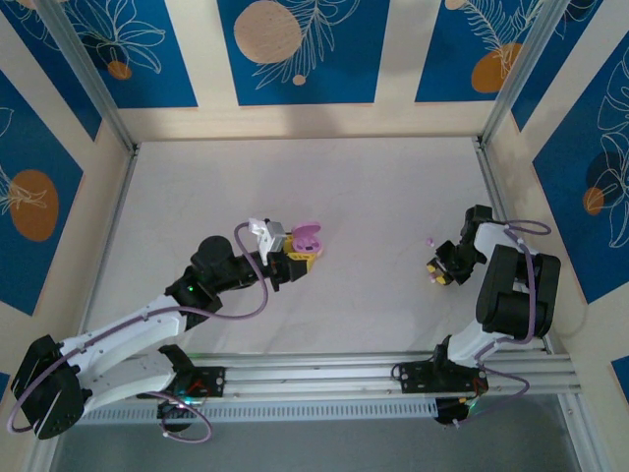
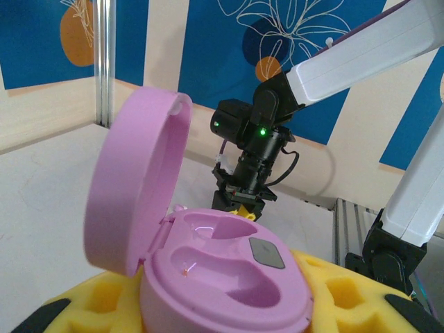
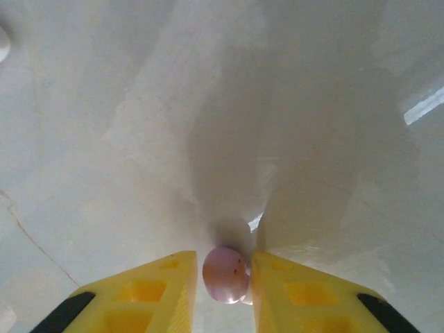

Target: Insert wireless bluetooth earbuds into charging case

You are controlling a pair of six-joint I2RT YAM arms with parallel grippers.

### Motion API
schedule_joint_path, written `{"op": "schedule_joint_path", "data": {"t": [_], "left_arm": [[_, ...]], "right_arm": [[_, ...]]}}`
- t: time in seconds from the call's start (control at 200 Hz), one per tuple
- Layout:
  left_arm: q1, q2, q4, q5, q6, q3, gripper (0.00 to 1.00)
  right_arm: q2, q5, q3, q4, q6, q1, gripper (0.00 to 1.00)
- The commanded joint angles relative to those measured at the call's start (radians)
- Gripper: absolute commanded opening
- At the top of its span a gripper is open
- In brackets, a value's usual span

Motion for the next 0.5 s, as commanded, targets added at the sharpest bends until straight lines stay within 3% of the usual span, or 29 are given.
{"op": "schedule_joint_path", "data": {"t": [0.0,0.355,0.495], "left_arm": [[-0.003,-0.002,0.04,0.007,-0.015,0.002,0.23],[-0.004,-0.011,0.028,0.001,-0.013,0.004,0.23],[-0.004,-0.015,0.021,-0.009,-0.009,0.004,0.23]], "right_arm": [[0.026,-0.011,0.024,-0.023,0.005,0.012,0.27],[0.054,-0.016,0.056,-0.036,-0.019,0.067,0.17],[0.076,-0.086,0.114,-0.045,-0.094,0.17,0.15]]}}
